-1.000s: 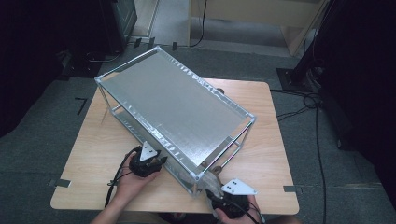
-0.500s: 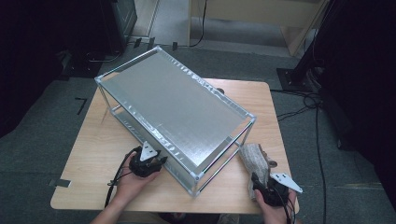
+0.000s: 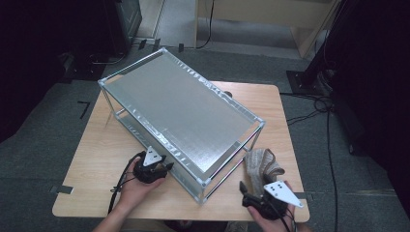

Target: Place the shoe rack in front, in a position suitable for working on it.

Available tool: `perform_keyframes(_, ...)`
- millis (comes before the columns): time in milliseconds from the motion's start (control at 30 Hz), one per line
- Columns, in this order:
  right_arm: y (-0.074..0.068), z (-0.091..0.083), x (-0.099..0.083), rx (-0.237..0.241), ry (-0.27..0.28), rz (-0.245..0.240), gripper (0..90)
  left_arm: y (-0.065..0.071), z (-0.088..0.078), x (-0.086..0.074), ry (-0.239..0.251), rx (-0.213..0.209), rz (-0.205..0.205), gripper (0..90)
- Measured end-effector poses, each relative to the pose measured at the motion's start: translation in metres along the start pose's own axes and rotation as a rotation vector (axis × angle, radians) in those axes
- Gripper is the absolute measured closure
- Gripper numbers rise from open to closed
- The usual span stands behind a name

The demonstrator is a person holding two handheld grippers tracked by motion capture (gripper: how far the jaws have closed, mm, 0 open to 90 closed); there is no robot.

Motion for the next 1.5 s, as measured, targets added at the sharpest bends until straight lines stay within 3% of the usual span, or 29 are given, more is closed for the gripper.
perform_keyframes(33, 0.0, 0.0, 0.0, 0.0, 0.0, 0.0, 16.3, 0.0, 0.0, 0.0, 0.0, 0.0, 0.0, 55.3)
perform_keyframes(67, -0.023, 0.001, 0.003, 0.088, 0.005, -0.042, 18.7, -0.001, 0.0, 0.0, 0.005, 0.005, -0.004, 55.0)
perform_keyframes(100, -0.023, 0.001, 0.003, 0.088, 0.005, -0.042, 18.7, -0.001, 0.0, 0.0, 0.005, 0.005, -0.004, 54.7)
perform_keyframes(133, -0.042, 0.001, 0.003, 0.173, 0.008, -0.056, 25.3, -0.001, -0.001, 0.0, 0.009, 0.007, -0.004, 54.4)
perform_keyframes(167, -0.042, 0.001, 0.003, 0.173, 0.008, -0.056, 25.3, -0.001, -0.001, 0.0, 0.009, 0.007, -0.004, 54.1)
perform_keyframes(200, -0.064, 0.003, 0.003, 0.273, 0.012, -0.09, 28.0, -0.002, -0.002, 0.0, 0.02, -0.003, -0.013, 53.7)
perform_keyframes(233, -0.064, 0.003, 0.003, 0.273, 0.012, -0.09, 28.0, -0.002, -0.002, 0.0, 0.02, -0.003, -0.013, 53.4)
perform_keyframes(267, -0.082, 0.007, 0.001, 0.324, 0.008, -0.126, 31.5, -0.004, -0.003, 0.0, 0.032, -0.001, -0.014, 53.2)
perform_keyframes(300, -0.082, 0.007, 0.001, 0.324, 0.008, -0.126, 31.5, -0.004, -0.003, 0.0, 0.032, -0.001, -0.014, 52.9)
perform_keyframes(333, -0.096, 0.012, -0.001, 0.329, 0.003, -0.153, 35.5, -0.005, -0.004, 0.0, 0.038, -0.004, -0.018, 52.6)
perform_keyframes(367, -0.096, 0.012, -0.001, 0.329, 0.003, -0.153, 35.5, -0.006, -0.004, 0.0, 0.045, -0.002, -0.018, 52.6)
perform_keyframes(400, -0.105, 0.018, -0.002, 0.319, 0.009, -0.155, 43.5, -0.01, -0.006, 0.0, 0.059, 0.005, -0.026, 52.1)
perform_keyframes(433, -0.105, 0.018, -0.002, 0.319, 0.009, -0.155, 43.5, -0.01, -0.006, 0.0, 0.059, 0.005, -0.026, 51.9)
perform_keyframes(533, -0.114, 0.025, -0.003, 0.293, 0.034, -0.151, 62.0, -0.02, -0.012, 0.001, 0.088, 0.019, -0.056, 51.4)
perform_keyframes(600, -0.114, 0.028, -0.004, 0.274, 0.04, -0.131, 77.3, -0.033, -0.019, 0.004, 0.134, 0.034, -0.093, 50.7)
perform_keyframes(633, -0.112, 0.028, -0.004, 0.286, 0.042, -0.118, 80.1, -0.039, -0.022, 0.004, 0.151, 0.043, -0.112, 50.5)
perform_keyframes(800, -0.103, 0.025, -0.004, 0.254, 0.048, -0.113, 81.0, -0.067, -0.034, 0.006, 0.213, 0.095, -0.186, 49.3)
perform_keyframes(933, -0.094, 0.02, -0.006, 0.23, 0.056, -0.116, 81.2, -0.099, -0.046, 0.006, 0.264, 0.159, -0.265, 48.8)
perform_keyframes(967, -0.09, 0.017, -0.007, 0.226, 0.061, -0.111, 81.1, -0.112, -0.05, 0.006, 0.286, 0.187, -0.294, 48.5)
perform_keyframes(1100, -0.085, 0.014, -0.009, 0.247, 0.066, -0.113, 81.0, -0.13, -0.056, 0.007, 0.323, 0.21, -0.331, 47.8)
perform_keyframes(1133, -0.083, 0.011, -0.01, 0.258, 0.066, -0.113, 80.9, -0.141, -0.061, 0.007, 0.348, 0.244, -0.349, 47.5)
perform_keyframes(1167, -0.083, 0.011, -0.01, 0.258, 0.066, -0.113, 80.9, -0.141, -0.061, 0.007, 0.348, 0.244, -0.349, 47.5)
perform_keyframes(1200, -0.081, 0.008, -0.012, 0.255, 0.069, -0.117, 81.0, -0.151, -0.064, 0.007, 0.361, 0.274, -0.366, 47.6)
perform_keyframes(1300, -0.079, 0.005, -0.013, 0.255, 0.071, -0.118, 81.0, -0.162, -0.066, 0.007, 0.38, 0.311, -0.386, 47.7)
perform_keyframes(1333, -0.077, 0.003, -0.014, 0.256, 0.073, -0.12, 81.0, -0.171, -0.067, 0.006, 0.384, 0.347, -0.405, 47.9)
perform_keyframes(1367, -0.077, 0.001, -0.015, 0.256, 0.072, -0.117, 81.0, -0.171, -0.067, 0.006, 0.384, 0.347, -0.405, 48.0)
perform_keyframes(1400, -0.076, 0.0, -0.016, 0.26, 0.069, -0.115, 80.9, -0.179, -0.068, 0.005, 0.386, 0.39, -0.413, 48.2)
perform_keyframes(1500, -0.075, -0.003, -0.017, 0.264, 0.068, -0.114, 80.9, -0.185, -0.068, 0.006, 0.397, 0.403, -0.432, 50.0)
Point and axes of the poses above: each handheld gripper's, and its own axes: z roughly forward along the jaws, x roughly out of its top, y roughly to its right, the point moved 5 cm from there along z, roughly forward along the jaws, and after that the axes turned 6 degrees about x, right-handed, at the moved point
